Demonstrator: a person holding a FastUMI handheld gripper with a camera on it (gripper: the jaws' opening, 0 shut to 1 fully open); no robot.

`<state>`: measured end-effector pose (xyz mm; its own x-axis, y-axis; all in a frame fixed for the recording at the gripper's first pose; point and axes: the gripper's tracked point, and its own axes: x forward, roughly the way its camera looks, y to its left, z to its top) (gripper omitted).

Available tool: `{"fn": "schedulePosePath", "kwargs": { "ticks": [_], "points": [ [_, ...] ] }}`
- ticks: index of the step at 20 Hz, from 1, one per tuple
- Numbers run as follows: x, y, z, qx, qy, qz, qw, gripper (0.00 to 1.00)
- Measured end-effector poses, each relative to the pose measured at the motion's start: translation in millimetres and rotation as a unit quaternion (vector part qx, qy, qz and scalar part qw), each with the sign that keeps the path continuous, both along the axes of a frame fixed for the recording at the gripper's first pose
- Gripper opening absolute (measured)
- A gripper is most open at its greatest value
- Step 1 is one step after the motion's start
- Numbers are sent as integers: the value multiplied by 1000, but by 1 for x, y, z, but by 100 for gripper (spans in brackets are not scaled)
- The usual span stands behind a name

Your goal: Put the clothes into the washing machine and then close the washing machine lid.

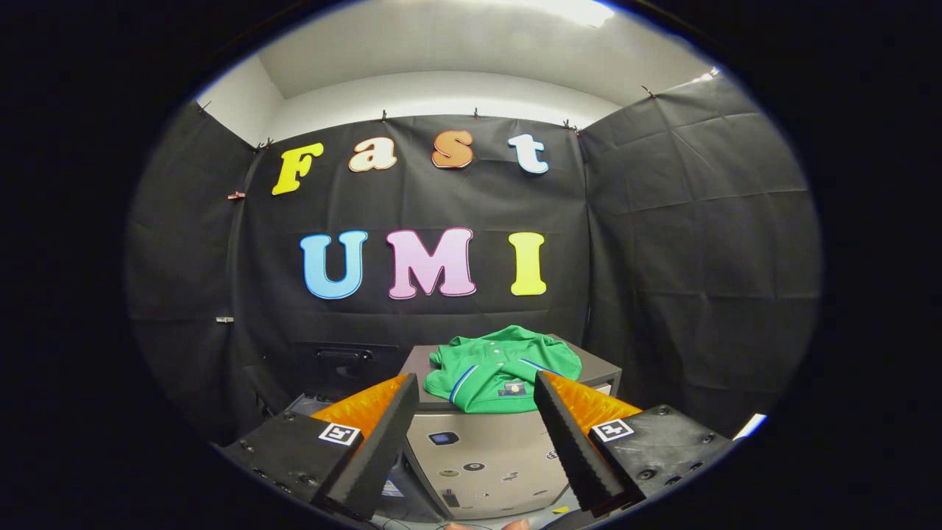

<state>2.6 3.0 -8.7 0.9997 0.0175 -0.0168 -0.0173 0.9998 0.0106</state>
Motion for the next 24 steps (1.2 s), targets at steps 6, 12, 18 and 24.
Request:
{"fn": "schedulePosePath", "kwargs": {
  "ticks": [6,12,18,24],
  "points": [
    [3,1,5,-4,0,4,1000,98],
    [33,13,28,-13,7,29,999,98],
    [105,24,41,-35,52,46,997,98],
    [196,-2,7,-43,160,12,986,99]
  ]
}}
